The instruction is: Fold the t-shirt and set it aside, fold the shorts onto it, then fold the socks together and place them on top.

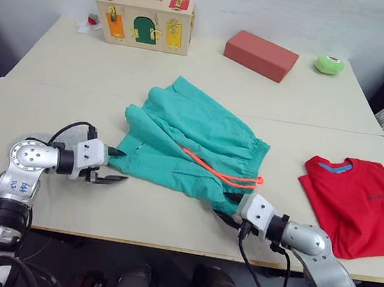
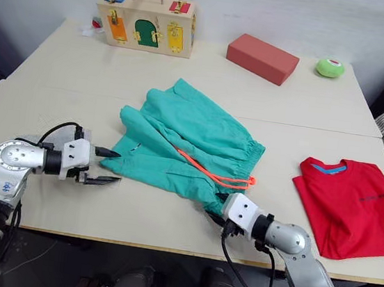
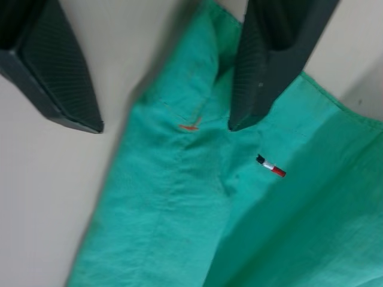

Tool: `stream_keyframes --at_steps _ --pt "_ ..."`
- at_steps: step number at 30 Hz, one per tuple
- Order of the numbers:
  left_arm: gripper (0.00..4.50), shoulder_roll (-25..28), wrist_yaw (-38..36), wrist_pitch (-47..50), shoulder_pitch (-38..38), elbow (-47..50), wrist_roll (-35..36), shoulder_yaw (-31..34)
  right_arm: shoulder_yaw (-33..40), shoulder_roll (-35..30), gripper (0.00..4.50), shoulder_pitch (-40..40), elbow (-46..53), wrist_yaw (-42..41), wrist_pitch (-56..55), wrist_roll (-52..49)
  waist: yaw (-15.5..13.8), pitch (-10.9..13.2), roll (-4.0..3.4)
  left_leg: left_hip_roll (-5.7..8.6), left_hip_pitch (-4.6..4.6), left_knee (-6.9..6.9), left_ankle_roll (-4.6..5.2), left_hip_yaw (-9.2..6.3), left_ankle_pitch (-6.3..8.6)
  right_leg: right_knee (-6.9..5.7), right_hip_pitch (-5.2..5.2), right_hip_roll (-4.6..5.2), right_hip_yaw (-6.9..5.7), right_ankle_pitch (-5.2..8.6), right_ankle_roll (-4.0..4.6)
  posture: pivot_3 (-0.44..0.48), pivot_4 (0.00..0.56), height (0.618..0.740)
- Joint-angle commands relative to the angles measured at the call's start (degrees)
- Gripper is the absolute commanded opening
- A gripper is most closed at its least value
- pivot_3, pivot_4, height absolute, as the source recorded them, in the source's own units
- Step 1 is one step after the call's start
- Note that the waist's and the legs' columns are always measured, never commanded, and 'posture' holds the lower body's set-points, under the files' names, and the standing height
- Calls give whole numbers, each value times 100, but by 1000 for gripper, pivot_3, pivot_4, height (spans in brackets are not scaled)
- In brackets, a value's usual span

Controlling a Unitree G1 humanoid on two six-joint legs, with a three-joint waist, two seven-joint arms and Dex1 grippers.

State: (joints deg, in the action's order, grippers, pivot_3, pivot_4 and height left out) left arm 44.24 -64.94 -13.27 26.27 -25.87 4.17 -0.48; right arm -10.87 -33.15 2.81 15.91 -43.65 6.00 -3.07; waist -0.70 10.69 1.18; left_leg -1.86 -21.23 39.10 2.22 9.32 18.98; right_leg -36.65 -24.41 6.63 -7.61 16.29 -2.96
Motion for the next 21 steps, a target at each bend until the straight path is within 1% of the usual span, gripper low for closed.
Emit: stream_keyframes --at_steps 1,3,4,5,7,10,12,13,16,18,20,21 --pt "2009 55 -197 507 -7 -192 -225 -340 72 -123 957 96 -70 -96 -324 64 3 -6 -9 0 2 0 -1 0 0 -3 1 0 1 0 0 0 150 740" --pt "1389 325 -959 975 -244 235 61 -499 185 -299 276 166 -157 -311 -479 -24 27 -11 -17 0 3 0 -2 1 -1 -5 0 -1 1 0 0 0 150 740" --pt "1054 425 -1188 1178 -335 415 176 -527 229 -363 9 193 -195 -389 -537 -55 63 -11 -17 -1 3 0 -2 4 0 -6 -1 -4 3 0 0 0 150 740" --pt "732 505 -1374 1363 -468 679 413 -457 322 -445 0 228 -260 -513 -646 -162 87 -12 -20 -2 1 0 -3 4 0 -5 -2 -5 3 0 0 0 150 740" --pt "33 613 -1521 1767 -698 1146 808 -291 459 -599 0 263 -371 -759 -830 -377 149 -12 -26 -6 1 -1 -4 13 1 -2 -5 -9 8 4 1 0 150 740" --pt "33 933 -1800 2400 -1425 2248 1600 174 780 -991 0 92 -499 -1699 -1399 -1095 233 -9 -29 -9 -7 -6 -4 13 2 6 -9 -11 7 10 -3 0 150 740" --pt "33 1193 -1887 2827 -2058 2971 2013 540 1038 -1289 0 -119 -651 -2118 -1617 -1348 233 -3 -17 -12 -8 -11 -3 11 6 10 -7 -13 5 13 -8 0 150 740" --pt "33 1289 -1891 2987 -2290 3218 2141 675 1125 -1385 0 -190 -721 -2238 -1680 -1415 229 0 -12 -15 -10 -10 -5 9 7 16 -8 -15 5 14 -8 0 150 740" --pt "33 1621 -1850 3549 -3311 3957 2454 1243 1475 -1783 0 -660 -965 -2892 -1917 -1776 210 2 -14 -15 -7 -5 -3 3 9 26 0 -12 6 14 -7 0 150 740" --pt "33 1759 -1827 3774 -3854 4270 2564 1578 1674 -1922 0 -880 -1000 -3127 -1834 -2053 206 4 -18 -14 1 -6 -1 -2 14 29 9 -9 5 14 -8 0 150 740" --pt "33 1912 -1872 4021 -4273 4517 2677 1872 1802 -2116 0 -1106 -850 -3324 -1446 -2413 198 4 -19 -15 4 -7 -5 -7 19 30 11 -8 5 14 -7 0 150 740" --pt "33 2103 -1920 4354 -4448 4630 2755 1975 1847 -2154 0 -1115 -819 -3342 -1378 -2486 192 5 -19 -15 3 -7 -7 -13 20 30 11 -8 3 14 -7 0 150 740"
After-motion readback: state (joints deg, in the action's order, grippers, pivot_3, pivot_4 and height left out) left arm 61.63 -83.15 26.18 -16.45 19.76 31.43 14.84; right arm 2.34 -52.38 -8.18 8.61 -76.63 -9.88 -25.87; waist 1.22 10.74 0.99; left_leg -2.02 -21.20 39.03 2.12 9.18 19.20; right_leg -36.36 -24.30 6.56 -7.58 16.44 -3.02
